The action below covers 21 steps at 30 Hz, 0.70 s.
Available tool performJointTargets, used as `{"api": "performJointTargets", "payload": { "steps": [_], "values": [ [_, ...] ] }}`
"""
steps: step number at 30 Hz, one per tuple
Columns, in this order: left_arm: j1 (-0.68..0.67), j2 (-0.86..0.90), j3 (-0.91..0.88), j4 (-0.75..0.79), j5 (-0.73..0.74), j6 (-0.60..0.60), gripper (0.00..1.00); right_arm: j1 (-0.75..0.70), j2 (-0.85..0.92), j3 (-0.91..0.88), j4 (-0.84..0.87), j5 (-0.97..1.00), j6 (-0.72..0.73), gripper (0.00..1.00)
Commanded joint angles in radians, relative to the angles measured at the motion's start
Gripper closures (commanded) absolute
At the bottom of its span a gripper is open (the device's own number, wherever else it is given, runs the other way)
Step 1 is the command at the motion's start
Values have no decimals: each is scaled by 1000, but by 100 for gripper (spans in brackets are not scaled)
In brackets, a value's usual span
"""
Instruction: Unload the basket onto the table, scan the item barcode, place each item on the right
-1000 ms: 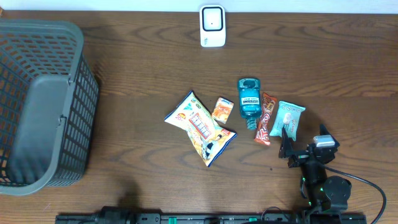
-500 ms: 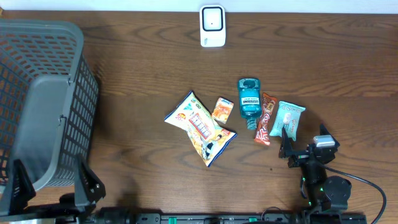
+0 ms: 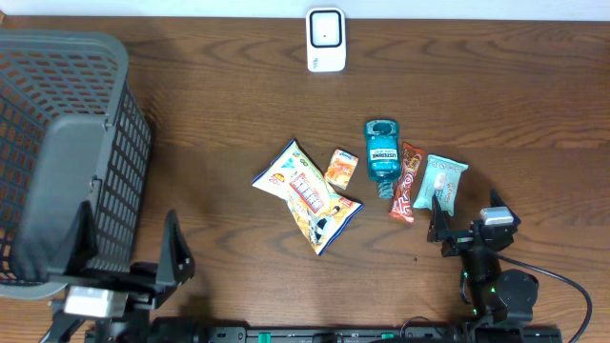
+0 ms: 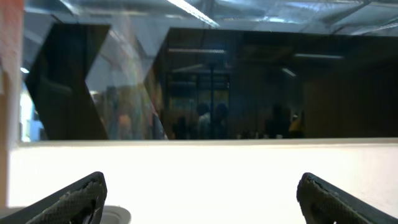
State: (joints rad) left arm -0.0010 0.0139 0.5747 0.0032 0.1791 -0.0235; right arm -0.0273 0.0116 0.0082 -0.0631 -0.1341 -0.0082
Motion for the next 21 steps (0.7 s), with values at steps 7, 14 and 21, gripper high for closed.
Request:
{"api": "performJointTargets", "payload": {
  "steps": [7, 14, 21],
  "values": [
    [-5, -11, -84, 22, 201, -42, 2, 16, -6, -3, -2, 5, 11, 1],
    [-5, -11, -198, 56, 230, -43, 2, 16, -6, -3, 0, -25, 219, 1],
    [-5, -11, -228, 59, 233, -53, 2, 16, -6, -3, 9, -79, 727, 1]
  ]
}}
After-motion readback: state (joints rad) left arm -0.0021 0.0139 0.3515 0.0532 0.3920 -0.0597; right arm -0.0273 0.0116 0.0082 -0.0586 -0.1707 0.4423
